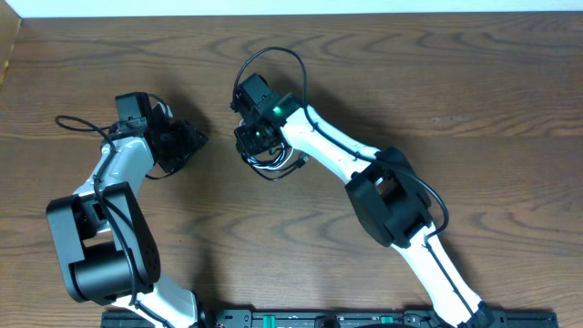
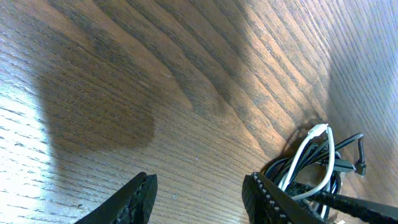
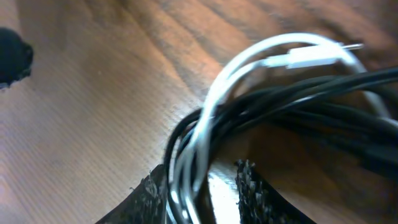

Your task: Untangle cables

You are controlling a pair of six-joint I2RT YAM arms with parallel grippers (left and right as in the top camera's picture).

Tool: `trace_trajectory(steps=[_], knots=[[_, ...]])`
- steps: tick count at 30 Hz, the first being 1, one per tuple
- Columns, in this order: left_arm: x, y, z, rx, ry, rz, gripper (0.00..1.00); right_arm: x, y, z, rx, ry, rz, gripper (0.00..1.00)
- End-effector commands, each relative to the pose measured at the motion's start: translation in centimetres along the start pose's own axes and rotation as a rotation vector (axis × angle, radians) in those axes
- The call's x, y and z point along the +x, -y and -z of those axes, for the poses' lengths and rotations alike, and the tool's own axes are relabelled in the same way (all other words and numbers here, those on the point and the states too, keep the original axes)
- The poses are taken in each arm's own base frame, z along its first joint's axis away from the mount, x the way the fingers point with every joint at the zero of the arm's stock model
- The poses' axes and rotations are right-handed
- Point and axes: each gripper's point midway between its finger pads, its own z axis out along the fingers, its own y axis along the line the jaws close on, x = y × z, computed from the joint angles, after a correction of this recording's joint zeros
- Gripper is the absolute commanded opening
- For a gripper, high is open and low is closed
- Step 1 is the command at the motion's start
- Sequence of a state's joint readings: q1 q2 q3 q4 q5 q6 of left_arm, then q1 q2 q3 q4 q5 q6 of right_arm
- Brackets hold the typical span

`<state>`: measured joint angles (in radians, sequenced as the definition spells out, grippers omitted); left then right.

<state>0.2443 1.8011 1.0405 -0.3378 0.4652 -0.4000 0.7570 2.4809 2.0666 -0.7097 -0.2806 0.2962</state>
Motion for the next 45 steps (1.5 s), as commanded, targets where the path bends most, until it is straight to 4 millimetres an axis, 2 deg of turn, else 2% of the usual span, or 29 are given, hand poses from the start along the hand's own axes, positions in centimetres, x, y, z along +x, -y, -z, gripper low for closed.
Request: trace_trajectory(steps=[1, 5, 10, 18, 27, 38, 42, 45], knots=[[-0.4, 0.4, 0.6, 0.006, 0.016, 0.004, 0.50, 0.9, -1.1, -1.2, -0.017, -0.026, 0.041, 0.33], [-0.4, 0.4, 0.6, 0.006, 0.015, 0.004, 0.50, 1.1, -1.5, -1.3, -0.019, -0.029, 0.048, 0.31], [-0.4, 0.4, 0.6, 0.006, 0.016, 0.004, 0.50, 1.1, -1.5, -1.3, -0.019, -0.029, 0.048, 0.22], [-0.4, 0.4, 0.6, 0.006, 0.016, 0.004, 0.50, 1.6, -1.4, -1.4, -0.014, -0.047, 0.078, 0.22], [-0.4, 0.4, 0.6, 0.006, 0.016, 0.004, 0.50, 2.0, -1.3, -1.6, -0.008, -0.055, 0.086, 0.17], [-0.4, 0.4, 0.6, 0.006, 0.016, 0.004, 0.50, 2.2, -0.6, -1.8, 0.028, -0.059, 0.084, 0.18], [-0.4, 0.4, 0.6, 0.006, 0.016, 0.004, 0.50, 2.9, -0.2, -2.3, 0.033, -0.073, 0.079, 0.17], [-0.4, 0.4, 0.6, 0.006, 0.015, 0.004, 0.50, 3.2, 0.0, -2.6, 0.034, -0.076, 0.078, 0.12]])
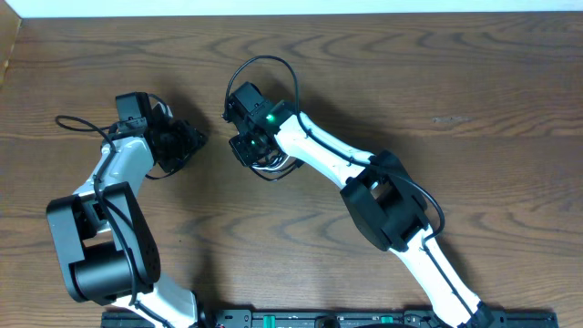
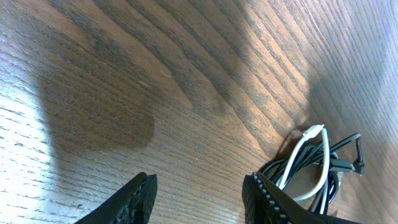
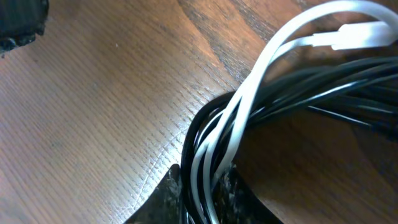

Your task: Untangle cables

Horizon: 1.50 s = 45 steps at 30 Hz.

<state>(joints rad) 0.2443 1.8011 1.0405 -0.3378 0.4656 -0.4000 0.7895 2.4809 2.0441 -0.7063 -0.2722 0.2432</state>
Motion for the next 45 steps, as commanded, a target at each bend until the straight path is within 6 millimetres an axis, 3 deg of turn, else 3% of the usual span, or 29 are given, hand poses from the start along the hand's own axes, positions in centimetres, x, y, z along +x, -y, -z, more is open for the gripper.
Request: trace_trajectory(steps=[1, 3, 8, 12, 14, 19, 23, 30, 45], knots=[[-0.4, 0.4, 0.6, 0.007, 0.015, 0.004, 0.50, 1.9, 1.1, -1.8, 0.030, -0.050, 0.002, 0.08], [-0.3, 0.8, 0.6, 0.032, 0.007, 0.001, 0.49, 1.7, 1.0, -1.8, 0.028, -0.043, 0.004, 0.01], [-0.2, 1.7, 0.6, 0.081, -0.003, -0.021, 0.50, 0.6, 0.3, -0.4, -0.071, -0.024, 0.004, 0.01], [-0.1, 2.1, 0.7, 0.101, -0.008, -0.032, 0.49, -1.2, -1.6, 2.7, -0.290, 0.019, 0.055, 0.01], [0.1, 3.8, 0.9, 0.197, -0.025, -0.105, 0.50, -2.3, -2.6, 5.2, -0.435, 0.055, 0.082, 0.01], [0.8, 6.6, 1.7, 0.364, -0.050, -0.219, 0.50, -3.4, -3.1, 9.2, -0.677, 0.098, 0.088, 0.01], [1.3, 7.9, 2.4, 0.452, -0.065, -0.274, 0.50, -3.7, -2.8, 11.3, -0.797, 0.125, 0.114, 0.01], [1.5, 8.7, 2.8, 0.502, -0.073, -0.294, 0.54, -3.3, -2.0, 11.6, -0.799, 0.124, 0.124, 0.01], [1.8, 9.5, 3.3, 0.558, -0.086, -0.304, 0.65, -2.0, -5.2, 10.6, -0.821, 0.103, 0.233, 0.01]])
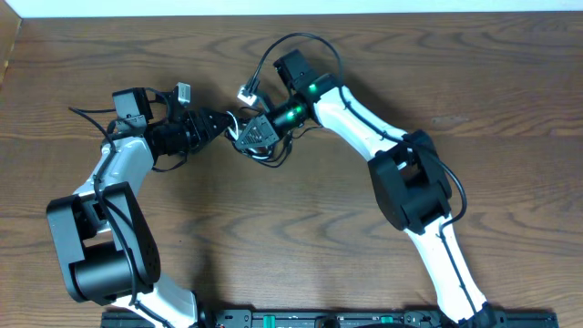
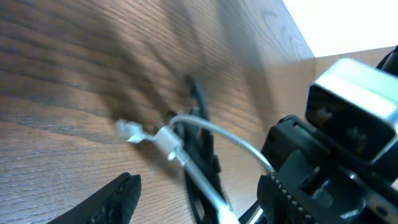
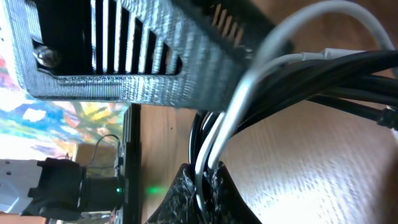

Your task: Untangle cables

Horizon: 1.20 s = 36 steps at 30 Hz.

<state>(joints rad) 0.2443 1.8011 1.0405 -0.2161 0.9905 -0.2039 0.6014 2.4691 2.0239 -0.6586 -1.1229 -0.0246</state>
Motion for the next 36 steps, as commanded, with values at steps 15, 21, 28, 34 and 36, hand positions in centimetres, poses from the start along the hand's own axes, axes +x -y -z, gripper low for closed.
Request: trace_trajectory(steps=[15, 21, 28, 34, 36], knots=[[-0.4, 1.0, 0.4, 0.029, 0.008, -0.040, 0.20, -1.1, -3.4, 0.1, -0.045, 0.011, 0.117, 0.01], [-0.5, 0.6, 0.4, 0.006, 0.014, -0.038, 0.08, -1.4, -2.9, 0.8, -0.037, 0.026, 0.116, 0.22], [-0.5, 0.4, 0.4, -0.009, 0.017, -0.036, 0.08, -1.9, -0.9, 2.9, 0.024, 0.058, 0.038, 0.41], [-0.8, -1.2, 0.5, -0.097, 0.036, 0.005, 0.07, -0.6, 4.8, 4.3, 0.345, 0.045, -0.175, 0.35], [-0.8, -2.9, 0.7, -0.192, 0.055, 0.072, 0.08, 0.4, 6.1, 4.4, 0.438, 0.022, -0.210, 0.31]])
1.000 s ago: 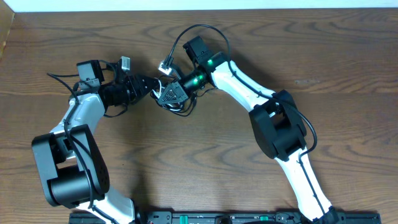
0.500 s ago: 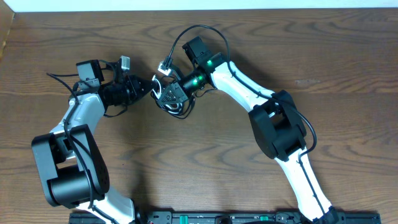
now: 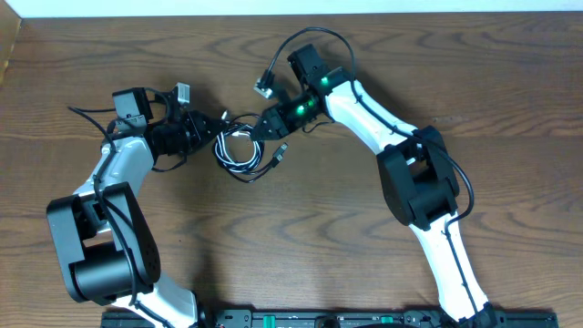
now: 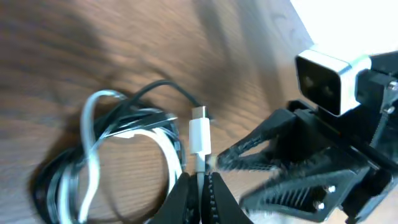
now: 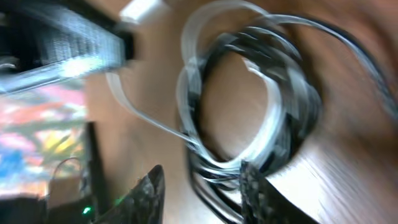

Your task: Untangle cables

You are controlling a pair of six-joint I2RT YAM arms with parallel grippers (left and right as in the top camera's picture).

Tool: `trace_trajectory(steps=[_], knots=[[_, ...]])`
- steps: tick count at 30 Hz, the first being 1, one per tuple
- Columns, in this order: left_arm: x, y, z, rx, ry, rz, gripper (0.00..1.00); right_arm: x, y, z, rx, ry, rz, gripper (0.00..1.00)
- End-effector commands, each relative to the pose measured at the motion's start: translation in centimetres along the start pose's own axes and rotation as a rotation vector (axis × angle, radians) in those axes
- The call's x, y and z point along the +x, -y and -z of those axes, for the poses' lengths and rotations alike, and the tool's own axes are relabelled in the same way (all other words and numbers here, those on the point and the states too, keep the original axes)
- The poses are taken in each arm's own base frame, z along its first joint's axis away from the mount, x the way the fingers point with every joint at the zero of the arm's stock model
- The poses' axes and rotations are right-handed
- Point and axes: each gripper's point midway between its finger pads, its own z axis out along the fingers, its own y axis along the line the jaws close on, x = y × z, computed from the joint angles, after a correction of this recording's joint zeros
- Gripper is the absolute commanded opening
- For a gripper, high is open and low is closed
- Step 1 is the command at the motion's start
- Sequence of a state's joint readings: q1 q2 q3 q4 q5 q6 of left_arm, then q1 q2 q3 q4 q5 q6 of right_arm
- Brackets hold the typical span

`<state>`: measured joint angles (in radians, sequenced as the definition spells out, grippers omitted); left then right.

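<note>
A tangled bundle (image 3: 239, 148) of black and white cables lies on the wooden table between my two grippers. My left gripper (image 3: 209, 128) is at the bundle's left edge. In the left wrist view it (image 4: 200, 183) is shut on the white cable just below its white connector (image 4: 200, 132). My right gripper (image 3: 266, 122) stands at the bundle's upper right, open. In the right wrist view its fingers (image 5: 152, 186) are spread in front of the coil (image 5: 249, 112) with nothing between them. A black plug end (image 3: 279, 154) sticks out at the bundle's right.
The table's far edge (image 3: 291, 14) runs along the top. The left arm's own black lead (image 3: 82, 114) loops out to the left, and the right arm's lead (image 3: 314, 36) arcs above its wrist. A black rail (image 3: 346, 319) lies along the front edge.
My right gripper was shut on the bundle and is now open, drawn back to the right. My left gripper was open and is now shut on the white cable. The bundle lies flatter on the table.
First my right gripper was open around the bundle at the table's middle, with the left gripper open and apart. Then the right one was shut on the bundle. Later it held the bundle close to the left gripper. Now the left holds the white cable and the right is open.
</note>
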<state>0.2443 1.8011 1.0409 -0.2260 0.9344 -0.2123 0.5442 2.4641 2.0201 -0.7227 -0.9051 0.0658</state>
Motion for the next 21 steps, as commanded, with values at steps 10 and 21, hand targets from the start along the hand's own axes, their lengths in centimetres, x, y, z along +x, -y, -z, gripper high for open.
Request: trace_trajectory(steps=[10, 21], knots=[[-0.8, -4.1, 1.0, -0.264, 0.069, 0.118, 0.08, 1.4, 4.4, 0.0, 0.501, -0.024, -0.065, 0.27], [-0.6, -6.4, 1.8, -0.393, 0.099, 0.209, 0.08, 5.8, 4.3, -1.0, 0.640, -0.180, -0.087, 0.26]])
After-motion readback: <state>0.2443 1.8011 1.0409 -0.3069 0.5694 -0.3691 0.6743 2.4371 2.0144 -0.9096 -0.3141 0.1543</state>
